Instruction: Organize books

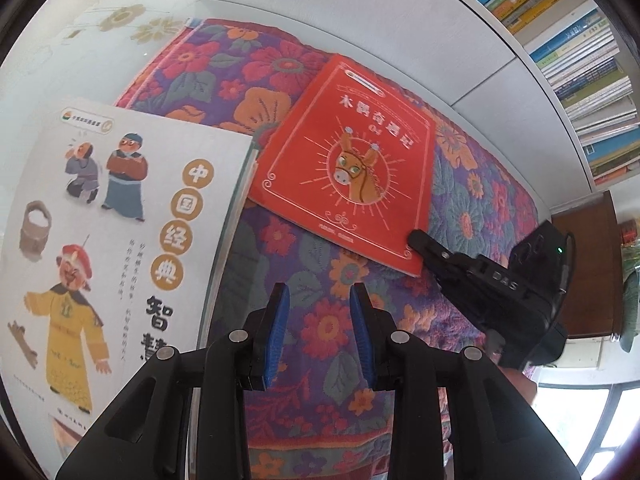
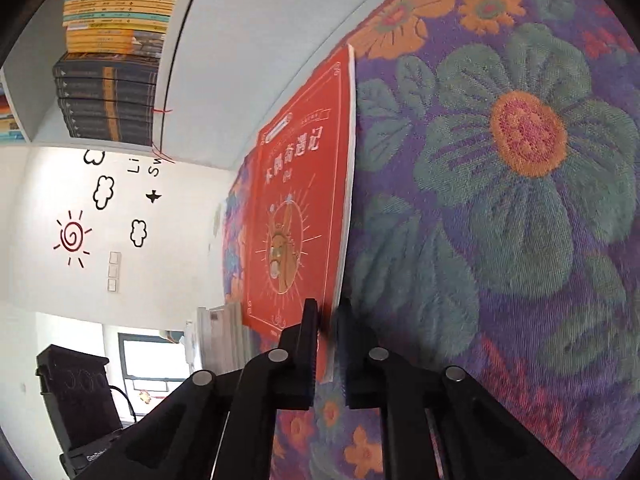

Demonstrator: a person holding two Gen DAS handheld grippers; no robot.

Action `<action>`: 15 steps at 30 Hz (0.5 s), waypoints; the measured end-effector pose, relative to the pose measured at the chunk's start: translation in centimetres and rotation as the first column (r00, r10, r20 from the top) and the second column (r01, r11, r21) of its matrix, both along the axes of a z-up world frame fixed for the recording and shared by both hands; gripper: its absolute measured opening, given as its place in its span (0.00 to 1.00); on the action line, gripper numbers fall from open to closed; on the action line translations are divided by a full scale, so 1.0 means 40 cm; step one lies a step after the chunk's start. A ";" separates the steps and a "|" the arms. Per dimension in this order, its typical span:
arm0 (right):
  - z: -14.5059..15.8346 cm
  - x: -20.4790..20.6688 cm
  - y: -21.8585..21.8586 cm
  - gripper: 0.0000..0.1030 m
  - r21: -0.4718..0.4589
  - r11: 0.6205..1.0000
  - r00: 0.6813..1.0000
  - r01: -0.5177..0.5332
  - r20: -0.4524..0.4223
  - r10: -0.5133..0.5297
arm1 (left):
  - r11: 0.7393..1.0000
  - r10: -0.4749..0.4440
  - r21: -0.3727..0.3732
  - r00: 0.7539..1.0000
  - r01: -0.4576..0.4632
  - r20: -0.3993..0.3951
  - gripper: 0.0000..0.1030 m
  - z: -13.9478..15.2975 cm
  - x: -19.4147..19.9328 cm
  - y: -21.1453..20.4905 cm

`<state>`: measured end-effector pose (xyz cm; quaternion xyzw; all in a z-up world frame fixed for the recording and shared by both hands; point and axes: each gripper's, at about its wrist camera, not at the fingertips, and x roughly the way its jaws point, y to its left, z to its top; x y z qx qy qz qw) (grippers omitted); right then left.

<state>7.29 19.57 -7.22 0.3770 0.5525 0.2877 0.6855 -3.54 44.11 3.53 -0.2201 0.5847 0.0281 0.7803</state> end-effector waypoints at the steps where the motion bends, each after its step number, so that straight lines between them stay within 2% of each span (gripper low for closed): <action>1: 0.003 -0.004 0.000 0.07 0.009 1.000 1.000 -0.003 -0.009 0.003 | 1.000 0.002 0.000 1.000 -0.002 0.000 0.28 0.001 -0.004 0.000; 8: 0.065 -0.100 -0.116 0.07 -0.058 0.997 0.998 -0.058 -0.026 0.057 | 0.999 -0.022 -0.043 1.000 0.021 -0.013 0.28 -0.027 -0.026 -0.049; 11: 0.083 -0.170 -0.192 0.07 -0.148 0.985 0.995 -0.091 -0.057 0.084 | 0.995 -0.050 -0.082 0.998 0.048 -0.022 0.28 -0.062 -0.040 -0.099; 15: 0.095 -0.268 -0.306 0.12 -0.313 0.939 0.987 -0.145 -0.111 0.116 | 0.985 -0.124 -0.129 0.991 0.116 -0.056 0.28 -0.113 -0.040 -0.174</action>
